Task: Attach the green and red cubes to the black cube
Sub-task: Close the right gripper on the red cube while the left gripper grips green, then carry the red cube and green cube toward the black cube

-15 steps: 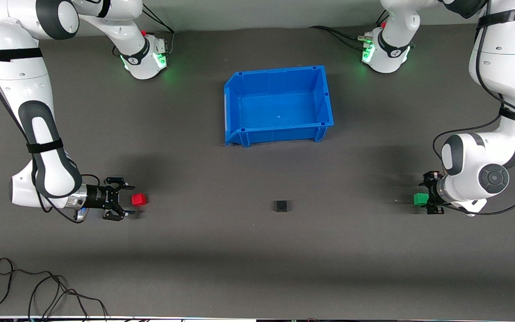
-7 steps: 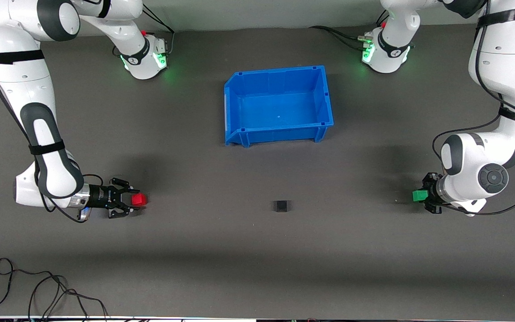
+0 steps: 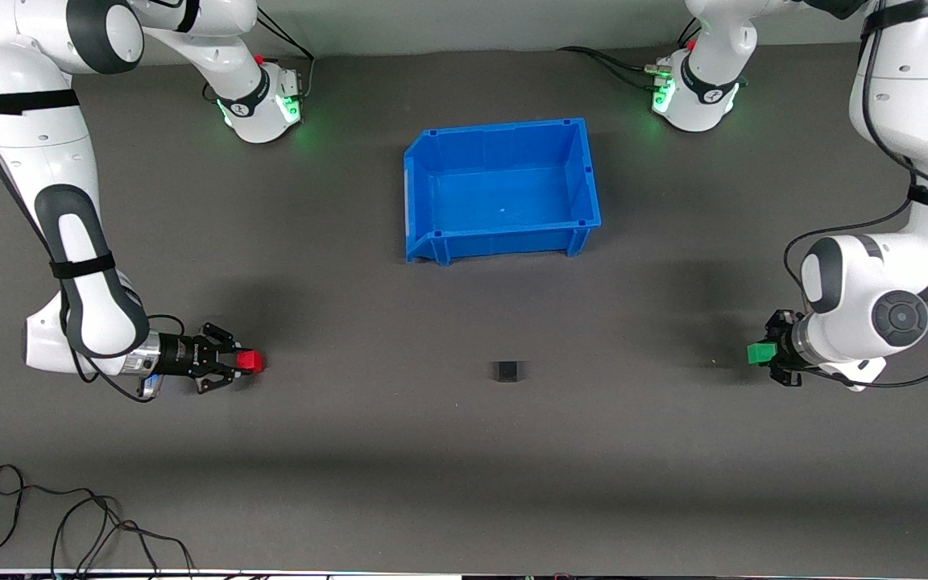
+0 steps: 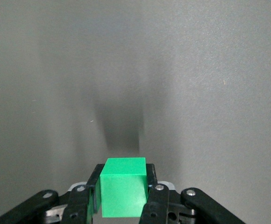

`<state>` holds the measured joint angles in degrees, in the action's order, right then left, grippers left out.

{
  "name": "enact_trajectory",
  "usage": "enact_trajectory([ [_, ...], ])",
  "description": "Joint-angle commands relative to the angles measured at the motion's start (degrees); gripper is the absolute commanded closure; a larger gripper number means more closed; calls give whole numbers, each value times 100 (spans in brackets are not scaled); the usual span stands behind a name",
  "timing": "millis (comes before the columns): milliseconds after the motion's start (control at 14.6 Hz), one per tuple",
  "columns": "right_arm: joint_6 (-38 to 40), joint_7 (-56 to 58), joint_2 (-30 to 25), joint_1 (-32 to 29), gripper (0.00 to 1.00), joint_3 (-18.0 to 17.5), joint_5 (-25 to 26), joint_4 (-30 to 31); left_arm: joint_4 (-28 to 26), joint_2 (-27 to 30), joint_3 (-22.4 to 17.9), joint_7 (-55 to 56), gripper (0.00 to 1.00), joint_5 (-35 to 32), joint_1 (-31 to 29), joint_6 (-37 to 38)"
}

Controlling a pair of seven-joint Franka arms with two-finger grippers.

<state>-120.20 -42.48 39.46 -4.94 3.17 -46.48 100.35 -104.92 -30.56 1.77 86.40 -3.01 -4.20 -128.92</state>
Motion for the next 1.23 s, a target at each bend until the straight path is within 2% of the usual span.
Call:
enact_trajectory([
  [0,23,-600,-79,142,82,-71,-142,-295,209,94,217,219,100,45,42,421],
  [274,14,-1849,-35,808,82,-106,-195,-919,463,6,403,965,100,283,383,333],
  [547,-135,-2396,281,1502,82,-98,-871,-1500,981,-423,403,1756,100,292,1016,150],
  [752,-740,-2887,588,1951,82,-98,-951,-1843,991,-635,403,2502,100,292,1438,-474],
  [889,-1074,-3274,843,2250,82,-98,-1082,-2158,1017,-714,403,2732,100,310,1701,-625],
  [1162,-1646,-3828,1292,2751,82,-106,-1206,-2625,1508,-1223,403,2865,100,696,2211,-968],
])
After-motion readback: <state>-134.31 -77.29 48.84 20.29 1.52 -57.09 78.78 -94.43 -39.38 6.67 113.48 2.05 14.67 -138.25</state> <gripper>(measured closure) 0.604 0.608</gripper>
